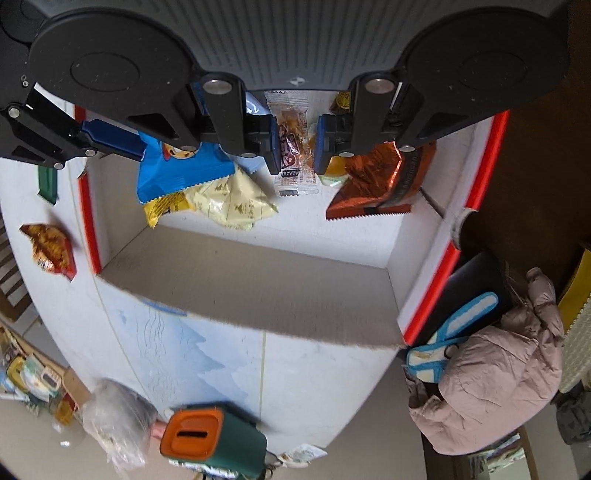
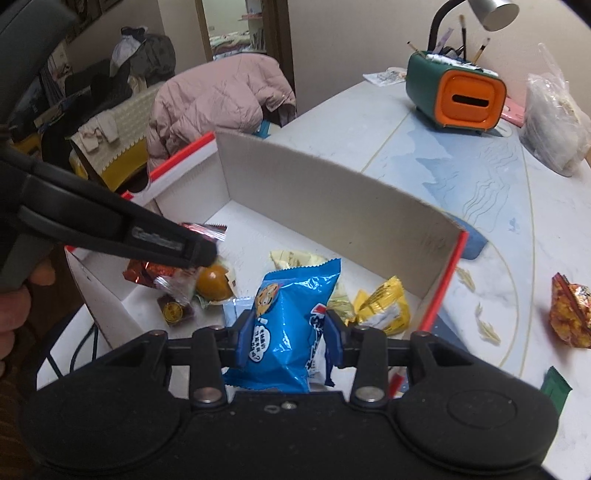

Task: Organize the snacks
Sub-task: 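Carry the snack stick and blue cookie packet into the box with both grippers, then open both grippers to release the snack stick and cookie packet, then withdraw both tools from the box toward the green bar and chip bag, then grasp the red chip bag with the left gripper while the right grasps the green bar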

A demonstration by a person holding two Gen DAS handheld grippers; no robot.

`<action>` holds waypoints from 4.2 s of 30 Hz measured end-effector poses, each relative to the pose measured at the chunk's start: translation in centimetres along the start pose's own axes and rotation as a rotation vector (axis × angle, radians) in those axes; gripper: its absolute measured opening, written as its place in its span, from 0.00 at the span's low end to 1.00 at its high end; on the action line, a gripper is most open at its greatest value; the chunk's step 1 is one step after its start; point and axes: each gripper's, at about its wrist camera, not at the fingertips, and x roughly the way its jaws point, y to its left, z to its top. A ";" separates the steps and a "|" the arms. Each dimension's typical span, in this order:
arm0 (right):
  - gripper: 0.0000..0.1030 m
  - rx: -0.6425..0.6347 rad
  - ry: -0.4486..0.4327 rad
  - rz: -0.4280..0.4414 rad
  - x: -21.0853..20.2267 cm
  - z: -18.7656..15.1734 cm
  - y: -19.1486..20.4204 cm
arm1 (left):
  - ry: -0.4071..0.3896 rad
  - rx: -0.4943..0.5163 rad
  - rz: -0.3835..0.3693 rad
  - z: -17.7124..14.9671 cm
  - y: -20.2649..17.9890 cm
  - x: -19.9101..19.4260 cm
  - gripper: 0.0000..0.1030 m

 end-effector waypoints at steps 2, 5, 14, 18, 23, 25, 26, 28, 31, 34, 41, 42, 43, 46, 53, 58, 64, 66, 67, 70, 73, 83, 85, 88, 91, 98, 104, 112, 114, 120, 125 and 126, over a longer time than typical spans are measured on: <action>0.37 -0.006 0.011 0.001 0.4 -0.2 0.3 | 0.017 0.014 -0.006 -0.2 -0.1 0.7 0.18; 0.37 -0.008 0.027 0.005 0.9 -0.4 0.6 | 0.040 0.027 0.001 -0.5 -0.2 1.6 0.18; 0.39 -0.035 0.043 0.004 1.6 -0.8 1.3 | 0.086 0.034 0.014 -1.1 0.0 3.2 0.18; 0.39 -0.036 0.041 0.004 1.5 -0.9 1.3 | 0.086 0.033 0.017 -1.4 0.1 3.2 0.18; 0.42 -0.030 0.032 0.017 1.0 -1.0 1.1 | 0.078 0.030 0.019 -1.7 0.1 2.8 0.19; 0.45 -0.028 0.030 0.025 0.8 -1.1 1.1 | 0.075 0.024 0.013 -1.8 0.2 2.5 0.19; 0.46 -0.026 0.027 0.026 0.6 -1.1 1.2 | 0.071 0.022 0.010 -1.8 0.3 2.3 0.19; 0.49 -0.018 0.023 0.032 0.3 -1.2 1.1 | 0.062 0.023 0.003 -1.9 0.3 1.9 0.19; 0.52 -0.003 0.015 0.036 -0.2 -1.2 0.8 | 0.046 0.026 -0.009 -2.0 0.3 1.1 0.20; 0.53 0.010 0.001 0.042 -1.0 -1.3 0.6 | 0.024 0.027 -0.026 -2.2 0.0 0.1 0.26; 0.58 0.031 -0.043 0.057 -3.4 -1.4 0.2 | -0.033 0.060 -0.062 -2.8 -1.1 -2.4 0.26; 0.59 0.032 -0.052 0.058 -3.8 -1.5 0.1 | -0.040 0.062 -0.068 -2.9 -1.2 -2.8 0.26; 0.59 0.032 -0.059 0.057 -4.3 -1.5 0.0 | -0.048 0.065 -0.074 -3.0 -1.4 -3.2 0.26; 0.61 0.048 -0.081 0.062 -5.6 -1.8 -0.4 | -0.071 0.072 -0.088 -3.3 -1.8 -4.3 0.28; 0.68 0.080 -0.132 0.066 -8.6 -2.6 -2.0 | -0.122 0.065 -0.137 -3.9 -3.1 -6.4 0.51; 0.76 0.092 -0.163 0.062 -10.6 -3.5 -3.4 | -0.142 0.078 -0.158 -4.4 -4.9 -7.5 0.53; 0.84 0.114 -0.194 0.033 -12.8 -4.8 -5.8 | -0.173 0.097 -0.177 -4.8 -7.7 -8.2 0.61; 0.88 0.118 -0.200 0.003 -13.3 -5.3 -6.7 | -0.179 0.103 -0.185 -4.8 -8.8 -8.4 0.62; 0.90 0.118 -0.201 -0.013 -13.5 -5.6 -7.1 | -0.179 0.105 -0.189 -4.8 -9.3 -8.3 0.63; 0.90 0.121 -0.193 -0.062 -13.9 -6.4 -8.6 | -0.179 0.108 -0.204 -4.8 -11.0 -8.2 0.66; 0.93 0.142 -0.185 -0.096 -14.2 -7.2 -10.3 | -0.176 0.121 -0.222 -4.7 -12.8 -8.0 0.66; 1.00 0.194 -0.156 -0.179 -14.4 -10.4 -16.3 | -0.171 0.099 -0.263 -4.4 -18.8 -6.5 0.72; 1.00 0.211 -0.138 -0.204 -13.6 -10.9 -17.5 | -0.176 0.087 -0.254 -4.1 -19.8 -6.0 0.72; 1.00 0.231 -0.099 -0.232 -11.7 -11.6 -19.3 | -0.168 0.057 -0.230 -3.5 -20.9 -5.1 0.72; 0.99 0.242 -0.066 -0.245 -9.4 -11.6 -20.5 | -0.151 0.028 -0.209 -3.0 -21.7 -4.1 0.72; 0.96 0.291 -0.018 -0.262 -4.8 -10.5 -21.9 | -0.137 -0.017 -0.155 -2.1 -23.0 -2.6 0.72; 0.86 0.272 0.031 -0.273 -2.2 -10.3 -22.1 | -0.128 -0.035 -0.132 -1.4 -23.7 -1.9 0.72; 0.66 0.271 0.065 -0.254 -1.1 -10.3 -22.4 | -0.120 -0.037 -0.110 -0.4 -24.9 -1.0 0.72; 0.60 0.263 0.075 -0.248 -1.0 -10.5 -22.4 | -0.117 -0.034 -0.109 -0.1 -25.3 -0.8 0.72; 0.49 0.238 0.066 -0.225 -1.4 -10.7 -22.7 | -0.101 -0.046 -0.115 1.0 -26.3 0.1 0.72; 0.43 0.215 0.067 -0.188 -2.1 -11.1 -24.0 | -0.067 -0.064 -0.124 2.2 -27.6 1.4 0.72; 0.43 0.207 0.069 -0.185 -2.3 -11.2 -24.3 | -0.060 -0.070 -0.126 2.4 -27.9 1.7 0.72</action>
